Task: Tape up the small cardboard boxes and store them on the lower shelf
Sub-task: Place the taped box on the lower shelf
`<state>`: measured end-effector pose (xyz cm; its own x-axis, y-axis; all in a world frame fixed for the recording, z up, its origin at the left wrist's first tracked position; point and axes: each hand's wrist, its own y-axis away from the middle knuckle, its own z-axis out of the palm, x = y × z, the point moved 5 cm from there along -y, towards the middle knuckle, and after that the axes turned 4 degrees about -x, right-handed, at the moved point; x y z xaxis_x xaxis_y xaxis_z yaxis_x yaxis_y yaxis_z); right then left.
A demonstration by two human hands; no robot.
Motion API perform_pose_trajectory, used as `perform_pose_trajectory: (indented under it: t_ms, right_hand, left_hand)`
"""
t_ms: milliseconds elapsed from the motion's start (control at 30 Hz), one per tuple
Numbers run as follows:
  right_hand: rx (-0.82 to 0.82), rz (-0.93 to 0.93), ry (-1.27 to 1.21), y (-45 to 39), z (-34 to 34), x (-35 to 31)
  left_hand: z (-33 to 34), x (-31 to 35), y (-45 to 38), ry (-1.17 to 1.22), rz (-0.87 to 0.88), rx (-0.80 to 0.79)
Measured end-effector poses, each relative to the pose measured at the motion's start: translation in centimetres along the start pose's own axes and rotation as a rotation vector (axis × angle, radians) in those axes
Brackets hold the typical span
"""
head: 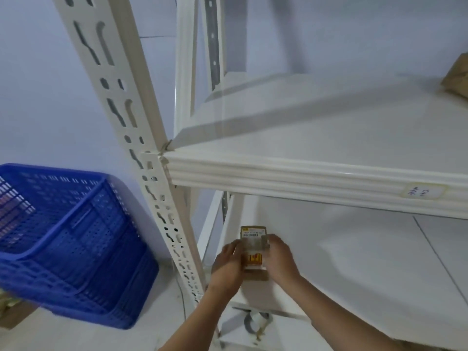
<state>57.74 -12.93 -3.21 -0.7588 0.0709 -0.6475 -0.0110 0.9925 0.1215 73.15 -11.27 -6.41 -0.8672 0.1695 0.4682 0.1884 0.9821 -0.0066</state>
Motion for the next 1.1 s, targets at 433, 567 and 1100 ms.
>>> perform_pose_trajectory:
  t_ms: [433, 567, 1100]
  right_hand:
    - [-0.273, -0.155, 0.468, 0.1, 4.3, 2.1]
    - [-0.276, -0.149, 0.48, -2.9, 3.9, 1.9]
    - [-0.329, -0.253, 0.55, -14.5, 3.7, -1.6]
  left_hand:
    - [2.1, 0.8, -0.8, -0.221, 0.019, -0.147]
    - [2.1, 0.7, -3.4, -0.226, -0.028, -0.214]
    - [-0.1, -0.3, -12.9, -0.237, -0.125, 0.024]
